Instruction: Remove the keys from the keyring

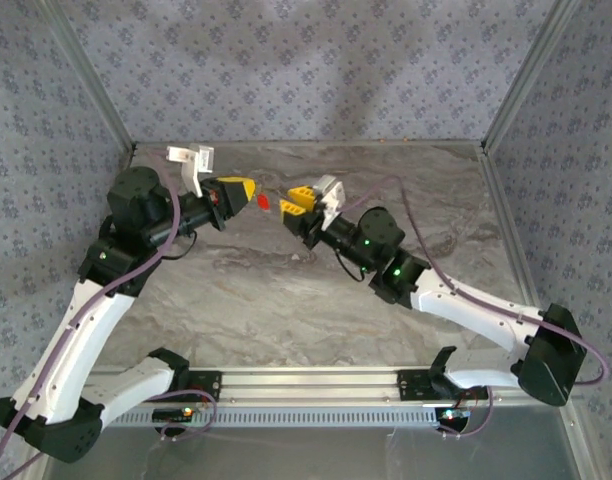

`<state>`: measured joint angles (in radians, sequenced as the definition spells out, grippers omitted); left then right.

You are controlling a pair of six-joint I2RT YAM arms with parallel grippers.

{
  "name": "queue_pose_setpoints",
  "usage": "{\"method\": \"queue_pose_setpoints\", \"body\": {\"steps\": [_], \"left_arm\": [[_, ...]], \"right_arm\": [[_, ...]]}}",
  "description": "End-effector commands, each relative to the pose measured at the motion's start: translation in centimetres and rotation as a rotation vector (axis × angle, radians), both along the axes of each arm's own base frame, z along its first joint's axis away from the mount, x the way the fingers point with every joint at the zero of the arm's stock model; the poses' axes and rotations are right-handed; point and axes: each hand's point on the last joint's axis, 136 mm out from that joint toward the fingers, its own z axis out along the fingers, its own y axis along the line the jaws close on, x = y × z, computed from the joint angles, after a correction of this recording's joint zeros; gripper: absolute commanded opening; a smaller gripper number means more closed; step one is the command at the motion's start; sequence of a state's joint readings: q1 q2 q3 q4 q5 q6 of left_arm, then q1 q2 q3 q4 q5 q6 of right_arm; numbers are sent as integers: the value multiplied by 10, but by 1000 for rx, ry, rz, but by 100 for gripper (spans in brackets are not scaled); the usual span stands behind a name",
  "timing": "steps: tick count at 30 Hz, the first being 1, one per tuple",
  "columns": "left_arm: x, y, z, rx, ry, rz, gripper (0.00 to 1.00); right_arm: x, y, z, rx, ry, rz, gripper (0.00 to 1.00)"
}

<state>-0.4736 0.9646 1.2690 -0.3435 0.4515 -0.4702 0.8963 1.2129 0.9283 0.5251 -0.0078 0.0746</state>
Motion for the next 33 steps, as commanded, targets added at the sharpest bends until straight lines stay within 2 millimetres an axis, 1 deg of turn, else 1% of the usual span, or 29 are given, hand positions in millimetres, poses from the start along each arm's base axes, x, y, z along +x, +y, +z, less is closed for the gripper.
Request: {"method": "queue_pose_setpoints", "body": {"steps": [1,2,4,5,7,11,13,15,17,19,20,22,26,33], "left_arm": [[-2,-1,10,-55,-21,-10,0],[-2,-2,11,-74,-17,-17,0],[-1,-2,13,-116,-9,-29,0],[0,-2,14,-132,-8,-32,0],[4,1,13,-169,5,-24,0],[8,3,14,-250,17,-42,0],[8,2,16,-291,14,-57,0],[9,1,16,-315,17,-67,0],[9,0,15,-328,21,-71,0],[8,0,16,-340,14,-82,0],[8,0,17,-344,13,-82,0],[6,0,18,-351,6,-91,0],[6,-2,18,-362,10,-101,0],[4,-3,17,-373,19,-116,0]], "right_arm": [[-1,-13,13,32,83,32,26],[0,-16,14,45,110,64,26],[8,-27,18,124,202,134,25],[11,-32,22,161,232,159,27],[12,-35,26,204,313,232,30],[7,-26,38,257,436,385,35],[6,-20,40,263,503,441,38],[4,-12,40,249,540,482,38],[2,-4,40,236,559,514,38],[1,1,35,219,584,524,38],[0,2,44,223,571,530,38],[3,3,43,224,577,515,38],[4,10,39,226,589,525,42],[7,13,43,248,575,524,43]]}}
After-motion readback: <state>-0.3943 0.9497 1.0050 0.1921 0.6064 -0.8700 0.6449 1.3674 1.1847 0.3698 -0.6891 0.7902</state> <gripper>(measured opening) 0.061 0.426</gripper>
